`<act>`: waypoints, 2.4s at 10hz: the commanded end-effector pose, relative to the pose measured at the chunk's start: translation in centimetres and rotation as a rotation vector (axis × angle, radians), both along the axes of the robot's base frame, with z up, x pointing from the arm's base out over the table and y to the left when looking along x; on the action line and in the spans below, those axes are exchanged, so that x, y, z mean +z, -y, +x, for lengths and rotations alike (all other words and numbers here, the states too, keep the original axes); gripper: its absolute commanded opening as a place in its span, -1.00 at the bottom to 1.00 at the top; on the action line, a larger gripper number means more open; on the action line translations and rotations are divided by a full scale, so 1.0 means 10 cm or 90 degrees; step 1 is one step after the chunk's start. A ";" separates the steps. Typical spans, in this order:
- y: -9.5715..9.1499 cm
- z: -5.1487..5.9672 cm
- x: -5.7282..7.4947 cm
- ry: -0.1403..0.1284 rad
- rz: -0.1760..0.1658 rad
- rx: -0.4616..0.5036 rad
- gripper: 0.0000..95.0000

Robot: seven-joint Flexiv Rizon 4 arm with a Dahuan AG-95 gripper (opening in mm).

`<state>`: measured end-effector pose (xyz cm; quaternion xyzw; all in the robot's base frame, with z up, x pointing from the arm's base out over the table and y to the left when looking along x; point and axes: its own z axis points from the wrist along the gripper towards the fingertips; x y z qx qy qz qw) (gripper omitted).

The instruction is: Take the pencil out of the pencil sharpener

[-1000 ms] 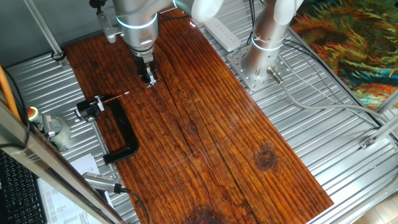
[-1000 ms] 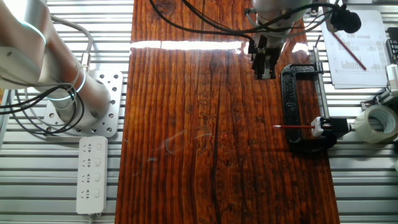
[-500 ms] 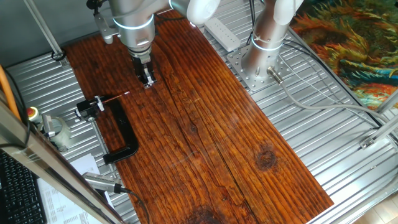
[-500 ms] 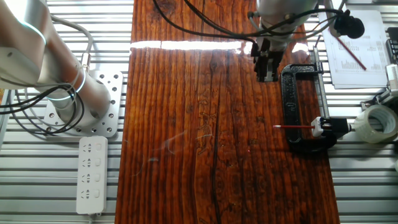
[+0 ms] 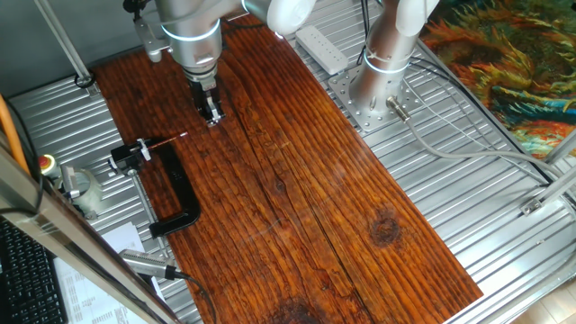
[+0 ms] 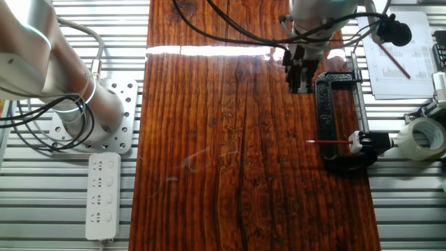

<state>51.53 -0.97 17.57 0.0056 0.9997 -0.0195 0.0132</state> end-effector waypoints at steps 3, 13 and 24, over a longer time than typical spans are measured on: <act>0.03 0.01 -0.02 0.001 -0.002 0.008 -1.00; 0.26 0.22 -0.22 0.003 -0.005 -0.007 -1.00; 0.57 0.49 -0.45 0.031 -0.012 0.019 -1.00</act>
